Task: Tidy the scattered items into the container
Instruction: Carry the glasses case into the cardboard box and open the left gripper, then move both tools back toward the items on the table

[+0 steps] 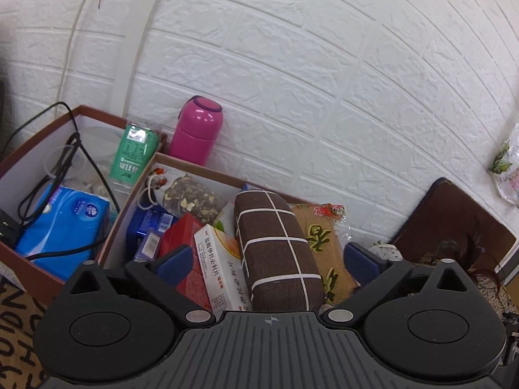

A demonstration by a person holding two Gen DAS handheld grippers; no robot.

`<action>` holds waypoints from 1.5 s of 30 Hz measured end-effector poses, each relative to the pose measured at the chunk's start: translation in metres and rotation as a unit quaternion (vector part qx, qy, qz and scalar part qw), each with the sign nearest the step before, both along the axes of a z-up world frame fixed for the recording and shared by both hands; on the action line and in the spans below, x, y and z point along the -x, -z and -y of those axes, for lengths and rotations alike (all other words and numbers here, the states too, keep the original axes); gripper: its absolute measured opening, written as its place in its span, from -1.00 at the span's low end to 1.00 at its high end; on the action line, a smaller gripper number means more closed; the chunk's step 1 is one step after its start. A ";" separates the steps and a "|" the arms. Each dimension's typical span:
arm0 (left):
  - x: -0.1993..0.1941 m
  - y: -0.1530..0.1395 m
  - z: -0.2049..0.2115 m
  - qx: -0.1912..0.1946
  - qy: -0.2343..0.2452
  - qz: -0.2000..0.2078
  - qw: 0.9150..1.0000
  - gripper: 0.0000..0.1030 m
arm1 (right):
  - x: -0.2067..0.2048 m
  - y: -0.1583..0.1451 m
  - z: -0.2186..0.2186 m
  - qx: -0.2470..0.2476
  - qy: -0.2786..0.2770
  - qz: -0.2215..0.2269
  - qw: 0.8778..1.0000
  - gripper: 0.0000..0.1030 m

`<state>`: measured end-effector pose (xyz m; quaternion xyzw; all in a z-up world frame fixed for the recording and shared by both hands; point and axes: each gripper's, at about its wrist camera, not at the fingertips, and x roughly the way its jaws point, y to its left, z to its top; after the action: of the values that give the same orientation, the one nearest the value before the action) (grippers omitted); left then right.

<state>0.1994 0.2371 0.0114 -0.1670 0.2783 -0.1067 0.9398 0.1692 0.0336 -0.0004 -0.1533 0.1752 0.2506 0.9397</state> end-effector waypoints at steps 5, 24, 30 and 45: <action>0.034 -0.009 0.013 -0.027 0.001 0.031 0.999 1.00 | 0.019 -0.008 0.021 -0.008 0.006 0.021 1.000 0.98; 0.153 0.051 0.109 -0.018 0.036 0.005 0.999 1.00 | 0.090 0.035 0.141 -0.071 0.118 -0.084 0.987 0.99; 0.156 0.068 0.159 -0.039 0.073 -0.017 0.996 1.00 | 0.115 0.053 0.189 -0.062 0.187 -0.092 0.976 0.99; 0.096 0.099 0.231 -0.052 0.096 -0.051 0.993 0.95 | 0.087 0.092 0.256 -0.071 0.223 -0.101 0.967 0.99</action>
<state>0.1036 0.0065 -0.0872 -0.0957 0.3457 -0.1736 0.9172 0.0822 -0.2228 -0.0927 -0.0170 0.2810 0.0605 0.9577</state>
